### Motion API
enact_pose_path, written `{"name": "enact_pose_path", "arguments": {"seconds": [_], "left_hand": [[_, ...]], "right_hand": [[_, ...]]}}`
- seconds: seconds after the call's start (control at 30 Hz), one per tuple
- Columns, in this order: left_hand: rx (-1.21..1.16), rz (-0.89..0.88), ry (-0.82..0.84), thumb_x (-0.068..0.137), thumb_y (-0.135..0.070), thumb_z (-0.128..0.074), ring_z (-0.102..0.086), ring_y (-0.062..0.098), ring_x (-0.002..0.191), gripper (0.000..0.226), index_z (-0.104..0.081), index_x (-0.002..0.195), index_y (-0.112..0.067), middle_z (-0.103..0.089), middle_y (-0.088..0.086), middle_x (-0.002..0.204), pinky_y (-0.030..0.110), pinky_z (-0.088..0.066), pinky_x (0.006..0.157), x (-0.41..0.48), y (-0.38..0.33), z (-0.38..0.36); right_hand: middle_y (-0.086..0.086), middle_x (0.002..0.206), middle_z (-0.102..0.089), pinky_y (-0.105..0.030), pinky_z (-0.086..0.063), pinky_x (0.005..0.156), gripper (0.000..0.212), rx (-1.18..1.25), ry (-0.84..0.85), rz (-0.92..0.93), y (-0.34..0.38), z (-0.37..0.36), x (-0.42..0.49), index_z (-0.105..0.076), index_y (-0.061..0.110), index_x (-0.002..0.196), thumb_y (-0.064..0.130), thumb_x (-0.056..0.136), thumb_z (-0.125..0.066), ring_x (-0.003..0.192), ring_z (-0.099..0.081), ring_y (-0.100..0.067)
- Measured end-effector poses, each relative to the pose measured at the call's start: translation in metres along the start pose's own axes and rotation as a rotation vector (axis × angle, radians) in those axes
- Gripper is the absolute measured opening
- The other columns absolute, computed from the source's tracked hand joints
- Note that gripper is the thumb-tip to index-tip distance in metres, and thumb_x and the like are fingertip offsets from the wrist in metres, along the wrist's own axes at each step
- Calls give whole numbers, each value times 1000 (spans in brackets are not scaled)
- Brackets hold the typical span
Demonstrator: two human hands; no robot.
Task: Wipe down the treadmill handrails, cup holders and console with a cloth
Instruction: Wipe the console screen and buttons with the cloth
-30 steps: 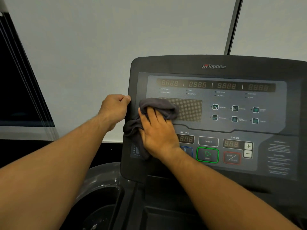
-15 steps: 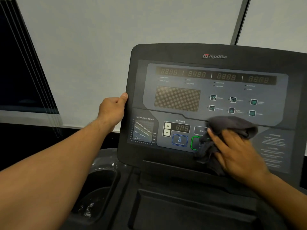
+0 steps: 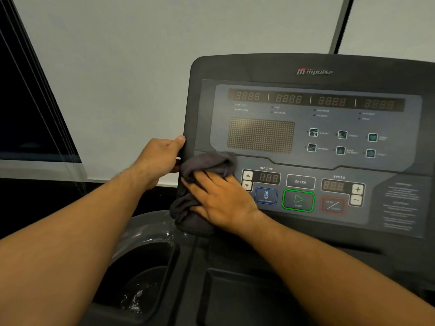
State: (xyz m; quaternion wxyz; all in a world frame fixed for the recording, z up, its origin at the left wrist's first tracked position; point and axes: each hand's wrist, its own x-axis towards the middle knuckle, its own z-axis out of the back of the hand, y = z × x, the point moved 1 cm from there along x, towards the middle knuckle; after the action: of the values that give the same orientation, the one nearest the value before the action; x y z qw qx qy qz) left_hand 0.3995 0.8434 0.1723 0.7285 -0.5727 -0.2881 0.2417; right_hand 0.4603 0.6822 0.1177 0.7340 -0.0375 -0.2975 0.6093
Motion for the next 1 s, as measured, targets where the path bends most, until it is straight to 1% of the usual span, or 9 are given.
{"name": "enact_pose_path", "arguments": {"seconds": [0.17,0.23,0.33,0.4,0.5,0.73,0.8,0.87,1.0], "left_hand": [[24,-11,-30,101,-42,-49,-71,22,91,43,-72,89,-8,-74,4,98,36,-59,80,-5,4,-3],[47,-10,-74,99,-49,-47,-69,22,92,56,-70,96,2,-73,5,98,37,-59,82,-7,7,-5],[45,-3,-104,96,-55,-49,-65,30,85,68,-66,99,11,-70,12,91,43,-59,85,-7,12,-5],[37,1,-77,97,-53,-49,-69,29,91,60,-71,89,2,-74,8,95,42,-59,85,-8,11,-4],[44,-10,-47,98,-51,-48,-71,26,92,53,-73,83,-7,-75,3,94,42,-58,87,-11,9,-4],[61,13,7,100,-47,-47,-72,21,90,47,-73,85,-10,-76,1,92,34,-59,79,-11,4,-1],[62,22,23,100,-47,-47,-72,21,89,46,-73,89,-11,-76,1,94,33,-59,79,-10,3,0],[56,25,33,100,-47,-48,-73,23,87,46,-73,91,-9,-76,4,95,36,-60,81,-10,2,0],[58,22,41,99,-43,-52,-73,26,79,45,-72,83,-7,-76,9,93,35,-59,75,-14,6,1]], "right_hand": [[-12,145,-43,-43,-36,102,58,-17,-21,62,-30,0,-41,-41,17,145,45,94,-38,130,-43,-29],[-12,142,-47,-43,-39,100,58,-36,-32,75,-56,1,-74,-40,18,145,44,94,-42,126,-47,-30],[-13,142,-46,-43,-41,99,57,-91,-37,82,-103,8,-138,-30,18,148,45,98,-33,125,-44,-29],[-13,138,-44,-41,-38,92,57,-114,-41,72,-130,16,-178,-24,17,151,45,101,-24,118,-45,-29],[-16,132,-44,-41,-34,90,56,-147,-44,71,-148,22,-200,-24,16,150,45,102,-23,113,-46,-33],[-9,137,-40,-38,-39,82,59,-90,-89,143,-81,7,-103,-41,19,142,54,94,-38,113,-48,-28],[-9,141,-43,-39,-39,88,61,-63,-72,155,-51,2,-65,-43,20,141,56,93,-40,120,-48,-28],[-10,146,-43,-44,-33,100,63,-56,-42,149,-25,-1,-32,-44,20,143,58,92,-39,130,-43,-28],[-9,147,-43,-47,-24,110,66,-65,9,147,-7,-2,-9,-45,21,142,59,88,-45,135,-38,-28]]}}
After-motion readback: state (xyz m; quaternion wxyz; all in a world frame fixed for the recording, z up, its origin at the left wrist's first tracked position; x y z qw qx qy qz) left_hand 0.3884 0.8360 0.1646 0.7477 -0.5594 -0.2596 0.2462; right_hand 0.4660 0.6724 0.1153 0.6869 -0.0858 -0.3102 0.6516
